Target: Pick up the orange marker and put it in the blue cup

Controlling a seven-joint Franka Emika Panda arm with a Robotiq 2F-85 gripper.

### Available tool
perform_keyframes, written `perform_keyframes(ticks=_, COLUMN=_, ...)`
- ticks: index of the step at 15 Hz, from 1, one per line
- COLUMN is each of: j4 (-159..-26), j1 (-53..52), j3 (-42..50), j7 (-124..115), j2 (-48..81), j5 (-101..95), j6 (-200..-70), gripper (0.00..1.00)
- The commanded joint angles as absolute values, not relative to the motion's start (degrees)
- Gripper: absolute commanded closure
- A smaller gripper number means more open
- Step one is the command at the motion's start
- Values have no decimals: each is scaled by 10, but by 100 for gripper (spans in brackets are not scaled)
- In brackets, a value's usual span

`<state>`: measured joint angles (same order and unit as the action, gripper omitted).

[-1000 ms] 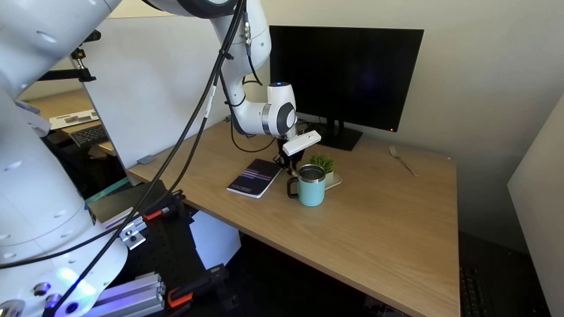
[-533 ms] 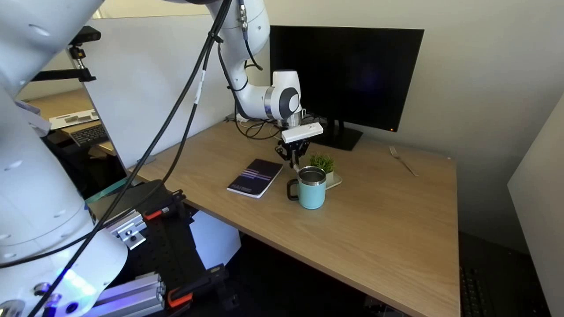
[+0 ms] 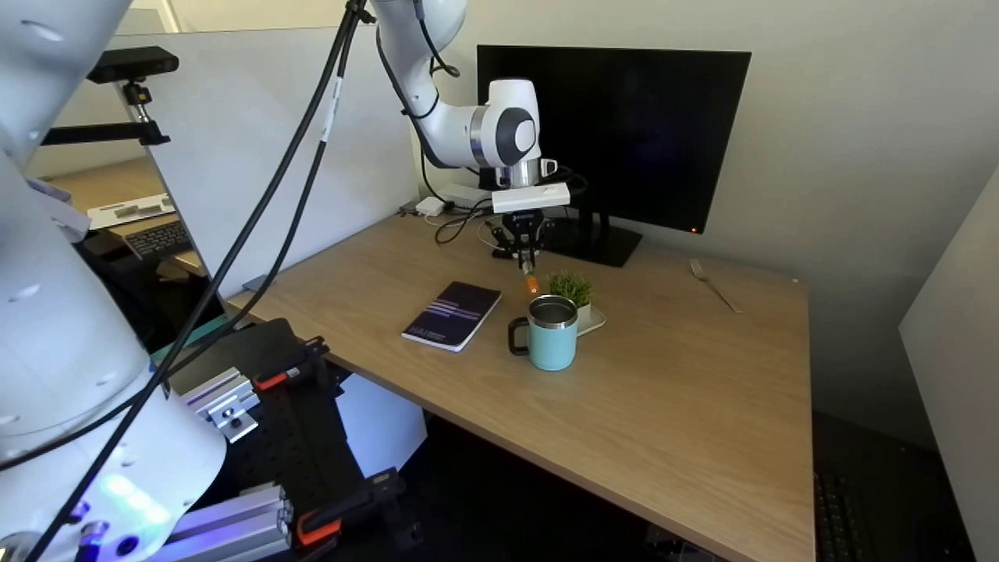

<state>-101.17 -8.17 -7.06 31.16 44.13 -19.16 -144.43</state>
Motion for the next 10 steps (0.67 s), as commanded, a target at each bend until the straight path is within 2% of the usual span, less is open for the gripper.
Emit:
perform_keyframes(ticks=1, j4=-1017, j1=-92, j3=-61, j7=237, j2=408, j5=-185, j6=-1398, gripper=95)
perform_keyframes(ticks=10, j4=-1031, j1=-118, j3=-21, j7=46, j2=336, j5=-199, j6=-1332, gripper=95)
